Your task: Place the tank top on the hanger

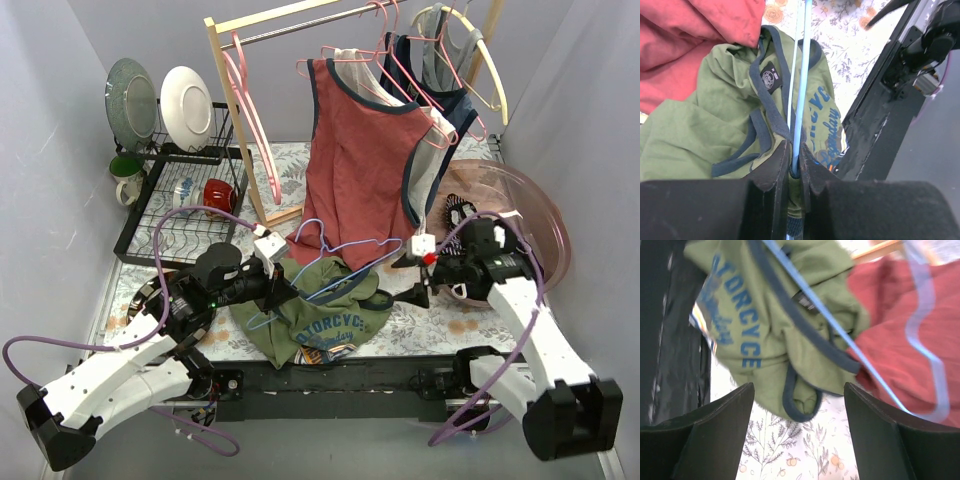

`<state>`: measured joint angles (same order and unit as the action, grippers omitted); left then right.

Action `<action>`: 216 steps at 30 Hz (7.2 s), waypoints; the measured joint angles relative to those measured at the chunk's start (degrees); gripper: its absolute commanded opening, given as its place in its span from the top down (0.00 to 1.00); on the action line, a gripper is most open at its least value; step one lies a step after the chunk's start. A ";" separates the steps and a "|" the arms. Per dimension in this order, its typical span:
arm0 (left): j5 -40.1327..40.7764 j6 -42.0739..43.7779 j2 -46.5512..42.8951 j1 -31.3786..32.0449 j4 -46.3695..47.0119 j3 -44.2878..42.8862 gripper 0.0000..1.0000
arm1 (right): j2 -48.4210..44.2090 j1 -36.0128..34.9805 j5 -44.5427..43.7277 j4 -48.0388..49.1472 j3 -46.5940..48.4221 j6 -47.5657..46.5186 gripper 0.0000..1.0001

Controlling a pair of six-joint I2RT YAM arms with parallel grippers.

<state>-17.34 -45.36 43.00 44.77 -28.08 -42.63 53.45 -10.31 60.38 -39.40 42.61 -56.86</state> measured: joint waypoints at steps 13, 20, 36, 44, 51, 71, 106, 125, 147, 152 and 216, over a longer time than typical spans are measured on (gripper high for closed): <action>0.00 -3.78 -0.48 0.00 1.16 1.03 1.00 | 13.60 -21.66 -25.00 13.90 -2.93 -13.92 0.39; 0.11 -4.46 -0.48 0.02 1.16 1.03 1.00 | 21.57 -23.04 -32.89 18.38 -0.68 -15.58 0.44; 0.26 -6.36 -0.50 0.00 1.62 1.88 1.00 | 23.89 -26.51 -35.23 20.31 1.14 -20.65 0.71; 0.44 -7.85 -2.64 0.00 1.73 2.51 1.00 | 22.40 -26.91 -38.32 19.04 0.42 -20.98 0.99; 0.35 -8.24 -3.02 0.00 1.60 2.51 1.00 | 4.92 -18.75 -39.21 15.82 -2.78 -20.22 0.99; -4.59 -4.50 0.70 0.00 -1.84 -3.56 1.00 | -1.03 -7.69 -38.47 9.46 -0.04 -18.78 0.99; -20.22 -2.01 9.84 -0.04 -2.05 -10.67 1.00 | 6.45 -8.63 -17.73 -4.37 25.66 -24.06 0.99; -24.63 -2.16 5.81 -0.04 1.11 -13.46 1.00 | -2.58 -5.33 -17.73 -12.24 37.73 -5.38 0.27; -23.85 -6.40 -3.06 -0.04 5.79 -11.06 1.00 | -6.56 -0.63 -12.52 -31.74 27.76 -8.90 0.45; -24.02 -7.45 -3.69 -0.04 7.72 -10.19 1.00 | -1.27 -0.63 -3.91 -33.09 26.29 -12.33 0.76; -17.14 4.61 2.84 0.02 0.35 -9.42 0.94 | 6.03 -4.39 6.29 -33.11 31.56 1.11 0.99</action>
<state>-34.48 -40.75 45.84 44.80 -27.73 -52.05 59.48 -14.70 66.67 -72.51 74.17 -55.75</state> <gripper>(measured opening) 0.055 0.051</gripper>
